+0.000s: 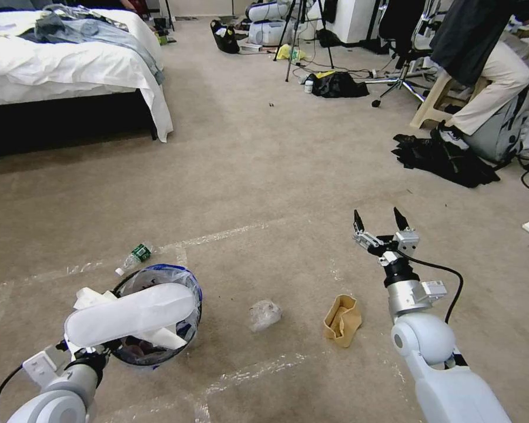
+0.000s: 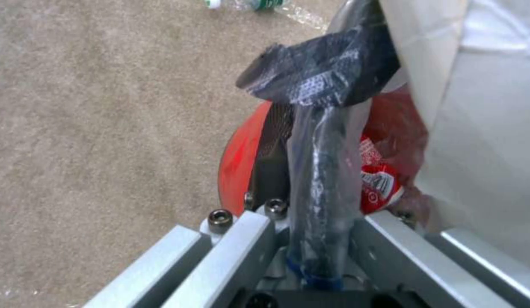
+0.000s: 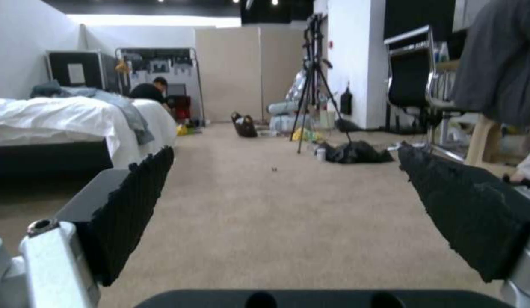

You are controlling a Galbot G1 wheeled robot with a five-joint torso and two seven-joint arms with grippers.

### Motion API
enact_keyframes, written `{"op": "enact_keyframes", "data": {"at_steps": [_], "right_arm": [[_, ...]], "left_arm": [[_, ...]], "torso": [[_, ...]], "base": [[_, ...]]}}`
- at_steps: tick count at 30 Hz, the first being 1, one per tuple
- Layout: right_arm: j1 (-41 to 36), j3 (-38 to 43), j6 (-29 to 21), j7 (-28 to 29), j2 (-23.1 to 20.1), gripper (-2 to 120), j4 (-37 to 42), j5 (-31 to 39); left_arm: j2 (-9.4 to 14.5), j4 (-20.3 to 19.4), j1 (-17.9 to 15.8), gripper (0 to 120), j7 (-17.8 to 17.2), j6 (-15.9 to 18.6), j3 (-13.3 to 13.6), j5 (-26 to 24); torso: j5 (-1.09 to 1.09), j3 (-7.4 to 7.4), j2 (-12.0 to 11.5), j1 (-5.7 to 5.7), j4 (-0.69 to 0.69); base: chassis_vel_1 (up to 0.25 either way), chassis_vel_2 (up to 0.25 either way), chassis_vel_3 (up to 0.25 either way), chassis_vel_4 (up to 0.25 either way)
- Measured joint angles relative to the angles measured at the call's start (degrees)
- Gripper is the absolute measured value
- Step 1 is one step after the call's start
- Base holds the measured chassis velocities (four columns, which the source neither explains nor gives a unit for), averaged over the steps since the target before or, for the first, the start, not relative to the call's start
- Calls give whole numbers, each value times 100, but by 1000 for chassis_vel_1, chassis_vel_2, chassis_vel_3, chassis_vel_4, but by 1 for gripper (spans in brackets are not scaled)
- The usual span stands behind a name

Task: Pick up the trash bin and place the garbage on the floor into it.

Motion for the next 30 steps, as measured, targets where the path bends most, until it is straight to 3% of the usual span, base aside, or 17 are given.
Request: {"op": "enact_keyframes", "data": {"at_steps": [1,2,4,5,6,8,9,11,14,16,22,30], "right_arm": [[0,0,0,0,0,100,0,0],[-155,-10,-517,366,-172,100,184,226],[-214,-10,-738,514,-233,100,254,291],[-352,-10,-1314,866,-369,100,424,474],[-352,-10,-1314,866,-369,100,424,474],[-626,3,-2089,1315,-616,100,714,707],[-626,3,-2089,1315,-616,100,714,707],[-891,-17,-2830,1899,-797,100,962,1120],[-941,-29,-3000,2061,-820,100,982,1297],[-974,-79,-3509,2663,-815,100,799,2328],[-517,-178,-3738,3101,-615,100,-12,3317],[280,-513,-3779,3051,-373,99,-1064,3526]], "left_arm": [[0,0,0,0,0,0,0,0],[21,4,-5,0,-4,5,-11,-31],[23,7,-7,0,-5,6,-13,-35],[25,22,-13,0,-6,6,-15,-38],[25,22,-13,0,-6,6,-15,-38],[24,53,-33,0,-8,7,-14,-40],[24,53,-33,0,-8,7,-14,-40],[15,74,-57,0,-9,7,-1,-40],[11,78,-62,0,-9,7,2,-40],[0,83,-61,0,-9,-1,16,-38],[2,71,-26,0,-4,-14,21,-31],[-19,10,16,0,-1,-38,30,-13]], "torso": [[0,0,0,0,0],[1,0,0,0,0],[1,0,0,0,0],[0,0,0,0,-1],[0,0,0,0,-1],[0,0,0,0,-1],[0,0,0,0,-1],[-1,-1,0,0,-1],[-1,-1,0,0,-2],[0,-1,0,0,-1],[1,0,0,0,-2],[-1,0,0,0,0]], "base": [[0,0,0,0],[0,0,0,0],[0,0,0,0],[0,0,0,0],[0,0,0,0],[0,0,0,0],[0,0,0,0],[0,0,0,0],[0,0,0,0],[0,0,0,0],[0,0,0,0],[0,0,0,0]]}}
